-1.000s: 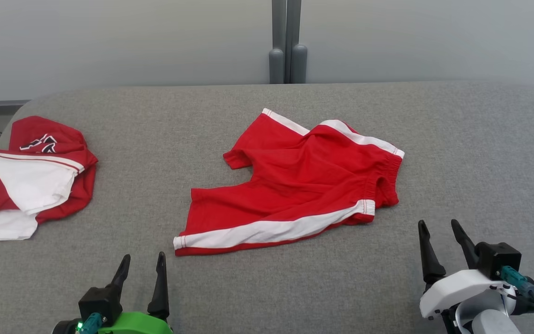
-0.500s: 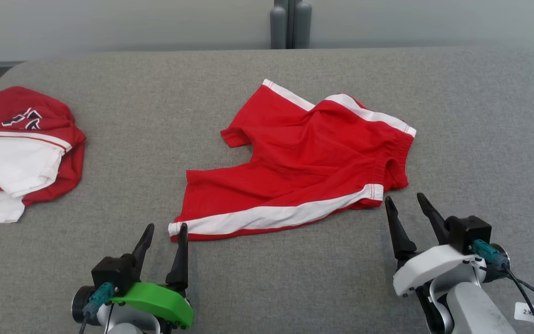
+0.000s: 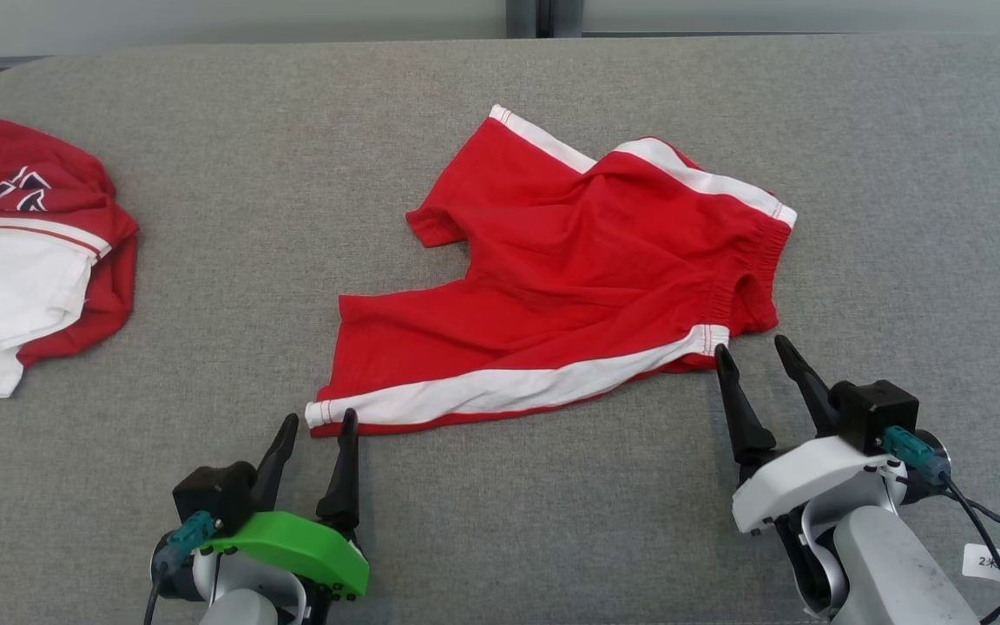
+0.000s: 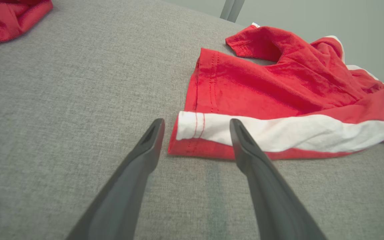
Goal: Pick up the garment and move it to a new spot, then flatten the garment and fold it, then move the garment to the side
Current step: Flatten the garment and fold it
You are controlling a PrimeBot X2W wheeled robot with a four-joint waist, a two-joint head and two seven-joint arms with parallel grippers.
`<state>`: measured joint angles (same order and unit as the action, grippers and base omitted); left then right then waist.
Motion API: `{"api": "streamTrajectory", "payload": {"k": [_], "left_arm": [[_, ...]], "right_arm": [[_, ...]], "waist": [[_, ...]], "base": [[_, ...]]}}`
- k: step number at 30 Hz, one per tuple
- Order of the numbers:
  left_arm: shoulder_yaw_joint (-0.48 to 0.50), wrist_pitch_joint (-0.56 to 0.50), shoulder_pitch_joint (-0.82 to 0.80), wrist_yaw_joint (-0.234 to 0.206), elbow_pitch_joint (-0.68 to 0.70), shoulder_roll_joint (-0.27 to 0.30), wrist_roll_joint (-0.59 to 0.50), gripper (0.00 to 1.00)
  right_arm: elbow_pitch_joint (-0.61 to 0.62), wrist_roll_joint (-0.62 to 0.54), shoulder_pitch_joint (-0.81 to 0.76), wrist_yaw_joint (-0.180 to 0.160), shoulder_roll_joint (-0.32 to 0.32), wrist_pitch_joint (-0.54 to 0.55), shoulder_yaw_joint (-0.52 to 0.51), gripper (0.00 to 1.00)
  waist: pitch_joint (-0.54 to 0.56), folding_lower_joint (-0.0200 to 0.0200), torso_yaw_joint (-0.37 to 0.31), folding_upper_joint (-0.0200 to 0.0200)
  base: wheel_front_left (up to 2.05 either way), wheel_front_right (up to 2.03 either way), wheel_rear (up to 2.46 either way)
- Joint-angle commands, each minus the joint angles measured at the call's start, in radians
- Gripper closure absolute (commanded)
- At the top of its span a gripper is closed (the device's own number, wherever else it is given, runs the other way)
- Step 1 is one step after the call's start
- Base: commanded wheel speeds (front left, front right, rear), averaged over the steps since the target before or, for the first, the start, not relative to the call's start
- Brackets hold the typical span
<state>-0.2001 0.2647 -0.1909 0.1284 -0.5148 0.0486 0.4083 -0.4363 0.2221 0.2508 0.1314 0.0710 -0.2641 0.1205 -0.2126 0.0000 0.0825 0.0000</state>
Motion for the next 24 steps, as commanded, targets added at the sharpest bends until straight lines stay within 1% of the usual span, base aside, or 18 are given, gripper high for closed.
{"api": "streamTrajectory", "payload": {"k": [1,11,24], "left_arm": [[-0.007,-0.001,-0.014,0.004,0.002,0.003,0.012,0.0],[-0.04,-0.001,-0.02,0.004,0.01,0.003,0.051,0.0],[-0.045,-0.001,-0.026,0.004,0.007,0.003,0.038,0.0]], "right_arm": [[0.002,0.005,0.008,-0.002,0.004,0.0,0.004,0.0],[-0.008,0.019,0.018,-0.002,0.005,0.0,0.035,0.0],[-0.045,0.076,0.048,-0.002,0.017,0.0,0.109,0.0]], "waist": [[-0.001,0.0,-0.001,0.0],[-0.006,0.0,-0.001,0.0],[-0.012,0.0,0.007,0.0]], "base": [[0.0,0.0,0.0],[0.0,0.0,0.0],[0.0,0.0,0.0]]}}
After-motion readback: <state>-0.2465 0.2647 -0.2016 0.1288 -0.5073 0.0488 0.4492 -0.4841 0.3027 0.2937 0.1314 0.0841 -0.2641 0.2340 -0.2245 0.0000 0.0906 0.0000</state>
